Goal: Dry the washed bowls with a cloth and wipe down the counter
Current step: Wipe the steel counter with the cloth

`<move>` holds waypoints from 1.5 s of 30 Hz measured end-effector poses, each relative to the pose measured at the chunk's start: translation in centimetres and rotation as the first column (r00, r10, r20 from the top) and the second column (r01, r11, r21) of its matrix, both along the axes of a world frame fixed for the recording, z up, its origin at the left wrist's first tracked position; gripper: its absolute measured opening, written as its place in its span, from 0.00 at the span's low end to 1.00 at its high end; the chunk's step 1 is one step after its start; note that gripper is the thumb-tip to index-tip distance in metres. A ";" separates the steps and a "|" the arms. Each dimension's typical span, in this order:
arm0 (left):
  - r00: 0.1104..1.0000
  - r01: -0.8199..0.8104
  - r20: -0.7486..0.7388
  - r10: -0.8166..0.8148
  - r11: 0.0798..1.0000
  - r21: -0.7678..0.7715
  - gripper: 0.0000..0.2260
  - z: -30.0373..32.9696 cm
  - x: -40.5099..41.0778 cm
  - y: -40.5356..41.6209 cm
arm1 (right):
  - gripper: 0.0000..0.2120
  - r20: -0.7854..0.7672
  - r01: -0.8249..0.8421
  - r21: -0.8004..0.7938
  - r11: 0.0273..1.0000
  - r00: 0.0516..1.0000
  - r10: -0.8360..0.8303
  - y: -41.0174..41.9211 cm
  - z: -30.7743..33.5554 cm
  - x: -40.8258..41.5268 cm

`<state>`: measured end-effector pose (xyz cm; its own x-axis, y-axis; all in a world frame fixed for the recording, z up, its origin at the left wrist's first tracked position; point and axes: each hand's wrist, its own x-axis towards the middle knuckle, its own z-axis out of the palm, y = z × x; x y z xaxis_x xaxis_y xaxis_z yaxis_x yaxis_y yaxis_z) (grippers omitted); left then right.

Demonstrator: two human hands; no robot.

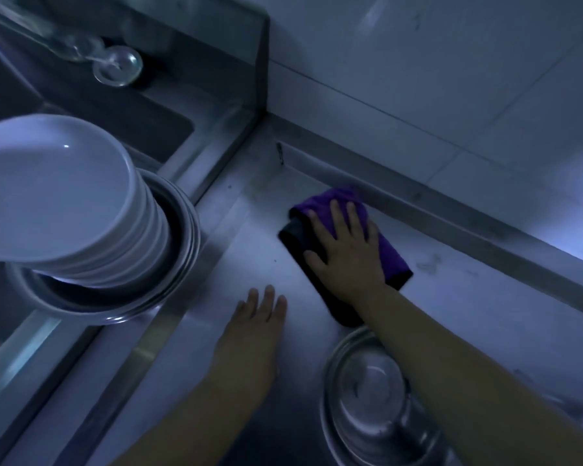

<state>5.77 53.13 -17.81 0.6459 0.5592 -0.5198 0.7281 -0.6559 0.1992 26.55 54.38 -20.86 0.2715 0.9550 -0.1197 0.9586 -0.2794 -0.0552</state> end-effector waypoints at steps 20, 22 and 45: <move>0.994 -0.025 -0.105 0.035 0.995 0.096 0.40 1.8 1.7 -1.1 | 0.32 -0.046 -0.065 0.118 0.991 0.996 0.071 3.8 -0.1 1.3; 0.993 -0.018 -0.111 0.035 0.989 0.148 0.37 2.2 2.6 -1.7 | 0.32 -0.047 -0.049 0.122 0.991 0.997 0.055 1.4 0.0 3.3; 0.972 0.113 0.184 -0.143 0.980 0.162 0.32 2.1 14.6 -10.1 | 0.35 0.021 0.635 0.068 0.769 0.770 -0.638 -21.1 0.6 17.9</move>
